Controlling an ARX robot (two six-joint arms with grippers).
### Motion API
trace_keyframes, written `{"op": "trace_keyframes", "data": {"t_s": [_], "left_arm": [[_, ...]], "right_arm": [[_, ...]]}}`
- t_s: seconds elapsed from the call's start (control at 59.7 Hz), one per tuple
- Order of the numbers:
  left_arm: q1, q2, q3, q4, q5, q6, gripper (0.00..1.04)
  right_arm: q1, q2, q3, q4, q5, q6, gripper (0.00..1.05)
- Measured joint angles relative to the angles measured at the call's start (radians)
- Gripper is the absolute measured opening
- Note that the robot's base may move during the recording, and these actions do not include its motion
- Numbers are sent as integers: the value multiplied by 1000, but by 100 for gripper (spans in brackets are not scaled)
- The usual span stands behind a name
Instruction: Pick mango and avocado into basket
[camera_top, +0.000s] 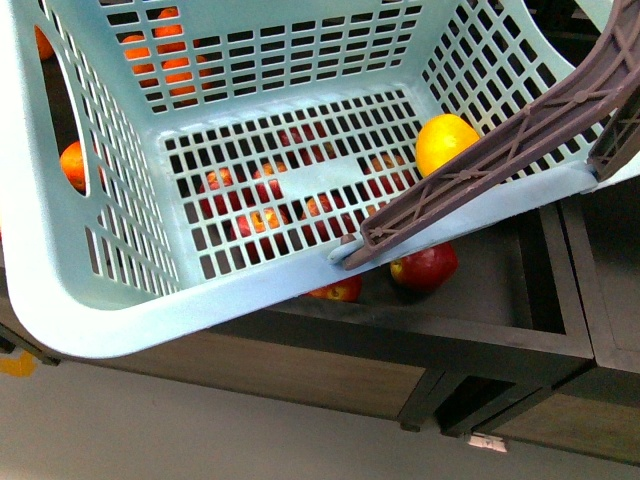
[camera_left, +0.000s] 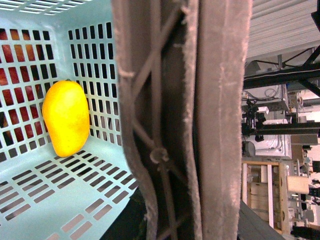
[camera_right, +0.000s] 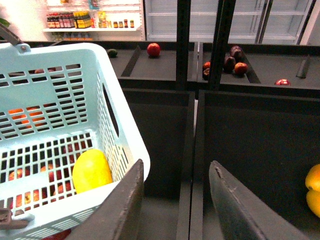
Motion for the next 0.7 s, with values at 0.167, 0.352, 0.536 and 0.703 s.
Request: {"op": "trace_keyframes", "data": {"t_s": [0.167,0.352,0.536,0.703], "left_arm": [[0,0,0,0,-5,1,16],[0,0,0,0,-2,0,16],[-12,0,0,0,14,-2,16],[-10,0,0,0,9,-7,16]], "right_arm": [[0,-1,0,0,0,0,71],[0,-2,0,0,2,0,97],[0,-2,0,0,3,0,96],[0,-3,0,0,3,0,96]]}}
